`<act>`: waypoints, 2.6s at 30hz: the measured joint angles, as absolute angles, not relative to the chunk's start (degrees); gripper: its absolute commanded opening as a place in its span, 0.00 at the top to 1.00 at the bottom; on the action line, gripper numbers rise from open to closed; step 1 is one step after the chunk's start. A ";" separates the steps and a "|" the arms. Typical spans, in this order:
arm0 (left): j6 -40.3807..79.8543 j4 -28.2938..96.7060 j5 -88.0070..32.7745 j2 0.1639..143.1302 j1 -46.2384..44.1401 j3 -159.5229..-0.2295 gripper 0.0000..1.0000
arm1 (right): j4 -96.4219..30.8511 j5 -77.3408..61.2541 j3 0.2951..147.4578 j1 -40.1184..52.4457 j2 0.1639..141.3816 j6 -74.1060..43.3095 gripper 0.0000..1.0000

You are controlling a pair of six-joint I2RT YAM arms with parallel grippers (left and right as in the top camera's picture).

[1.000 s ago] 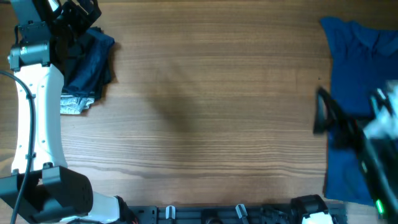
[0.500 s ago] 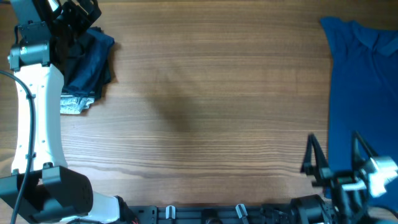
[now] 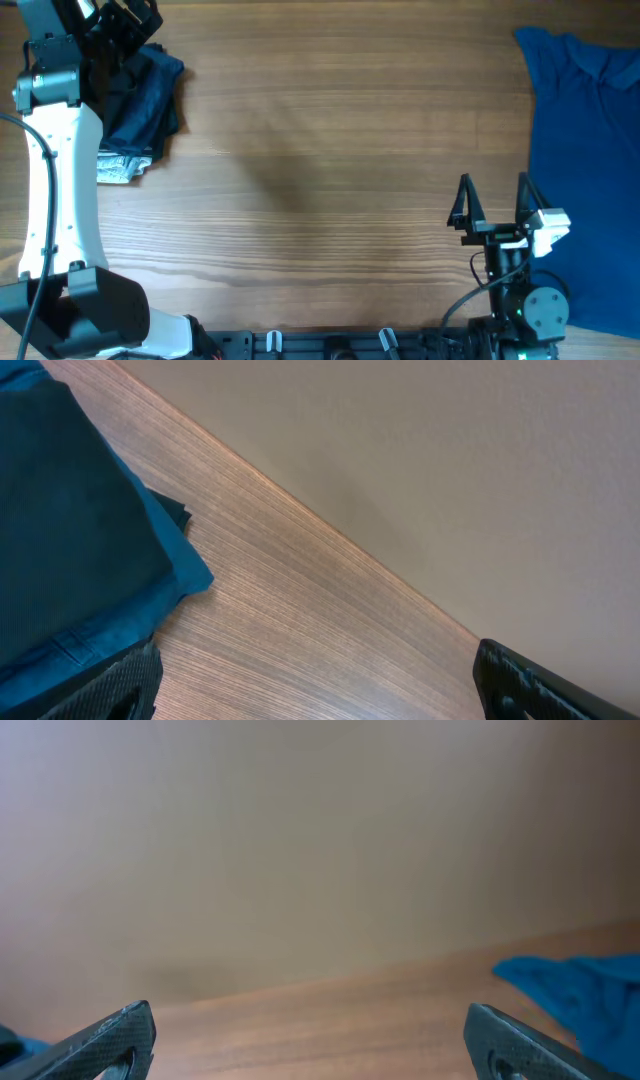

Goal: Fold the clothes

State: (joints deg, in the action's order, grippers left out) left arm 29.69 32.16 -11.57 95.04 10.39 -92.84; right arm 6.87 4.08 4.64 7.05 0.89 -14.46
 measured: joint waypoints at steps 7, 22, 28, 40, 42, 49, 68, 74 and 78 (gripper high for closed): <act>29.69 32.16 -11.60 95.07 10.39 -92.84 0.00 | 9.45 4.10 0.82 6.52 0.89 -15.38 0.01; 29.69 32.16 -11.60 95.07 10.39 -92.84 0.00 | 0.64 4.10 0.38 6.52 0.89 0.12 0.00; 29.69 32.16 -11.60 95.04 10.39 -92.84 0.00 | 0.62 4.10 0.38 6.52 0.89 0.36 0.01; 29.69 32.16 -11.60 95.07 10.39 -92.84 0.00 | 0.62 4.10 0.38 6.52 0.89 0.36 0.01; 29.69 32.16 -11.60 95.04 10.39 -92.84 0.00 | 0.62 4.10 0.38 6.52 0.89 0.36 0.00; 29.69 32.16 -11.57 95.04 10.39 -92.84 0.00 | 0.62 4.10 0.38 6.52 0.89 0.36 0.00; 29.69 40.42 -10.48 42.70 -2.22 -60.95 0.00 | 0.62 4.10 0.38 6.52 0.84 0.38 0.00; 29.69 40.75 -9.58 22.35 -2.20 -39.57 0.00 | 0.64 4.10 0.36 6.52 0.78 0.38 0.00; 29.69 31.31 -6.90 14.52 -2.20 -27.09 0.00 | 0.64 4.10 0.36 6.52 0.78 0.38 0.01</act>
